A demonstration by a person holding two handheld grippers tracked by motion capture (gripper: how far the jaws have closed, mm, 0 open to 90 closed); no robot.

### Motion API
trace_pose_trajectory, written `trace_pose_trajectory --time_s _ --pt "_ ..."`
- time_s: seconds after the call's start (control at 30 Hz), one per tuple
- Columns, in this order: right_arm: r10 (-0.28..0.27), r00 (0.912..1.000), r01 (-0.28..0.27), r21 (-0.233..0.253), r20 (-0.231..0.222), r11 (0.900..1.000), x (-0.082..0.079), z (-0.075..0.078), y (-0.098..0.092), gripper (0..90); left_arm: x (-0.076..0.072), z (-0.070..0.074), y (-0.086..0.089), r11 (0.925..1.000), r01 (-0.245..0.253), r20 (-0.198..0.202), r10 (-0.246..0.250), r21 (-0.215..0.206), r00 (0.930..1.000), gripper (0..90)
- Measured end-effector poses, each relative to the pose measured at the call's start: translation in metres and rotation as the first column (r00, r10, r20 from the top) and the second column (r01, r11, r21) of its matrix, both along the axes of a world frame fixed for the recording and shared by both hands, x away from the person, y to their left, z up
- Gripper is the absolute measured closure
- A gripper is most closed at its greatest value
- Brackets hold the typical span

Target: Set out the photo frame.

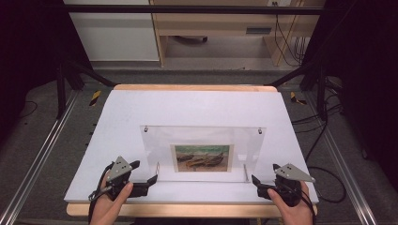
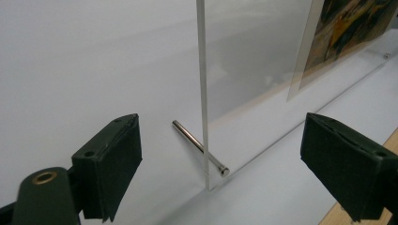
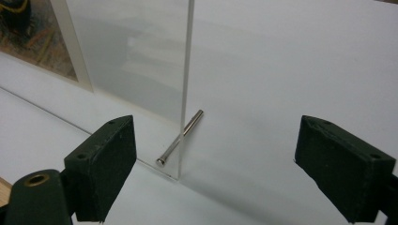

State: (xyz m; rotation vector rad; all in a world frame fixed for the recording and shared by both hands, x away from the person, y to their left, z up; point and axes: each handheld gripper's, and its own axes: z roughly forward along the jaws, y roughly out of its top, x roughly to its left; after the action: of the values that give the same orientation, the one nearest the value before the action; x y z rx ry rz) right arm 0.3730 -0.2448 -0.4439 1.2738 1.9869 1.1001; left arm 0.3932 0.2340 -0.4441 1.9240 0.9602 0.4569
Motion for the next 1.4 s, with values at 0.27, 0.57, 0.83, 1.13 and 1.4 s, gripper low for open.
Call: trace_pose_trajectory --time_s 0.27,0.57,0.83,1.13,1.4 --pt "-0.048 0.9987 0.049 -0.030 0.013 0.998 -0.007 -0.002 -0.012 12.8 -0.003 -0.002 0.014 0.9967 -0.044 0.022 0.043 0.069 0.9989 10.7" --pt "-0.120 0.9928 0.120 -0.063 0.006 0.991 -0.013 -0.006 -0.026 16.6 -0.004 -0.002 0.033 0.9812 -0.105 0.063 0.096 0.162 0.9934 10.1" --pt "-0.159 0.9873 0.159 -0.074 -0.001 0.985 -0.005 -0.009 -0.032 15.1 0.001 -0.001 0.053 0.9652 -0.115 0.029 0.111 0.235 0.9934 9.3" --pt "-0.168 0.9855 0.166 -0.084 -0.021 0.983 0.014 -0.004 -0.030 11.6 0.015 0.009 0.063 0.9637 -0.142 0.033 0.139 0.226 0.9898 8.8" --pt "-0.174 0.9806 0.162 -0.118 -0.091 0.980 0.044 -0.003 -0.028 10.4 0.042 0.010 0.057 0.9662 -0.119 0.038 0.113 0.229 0.9928 8.8"
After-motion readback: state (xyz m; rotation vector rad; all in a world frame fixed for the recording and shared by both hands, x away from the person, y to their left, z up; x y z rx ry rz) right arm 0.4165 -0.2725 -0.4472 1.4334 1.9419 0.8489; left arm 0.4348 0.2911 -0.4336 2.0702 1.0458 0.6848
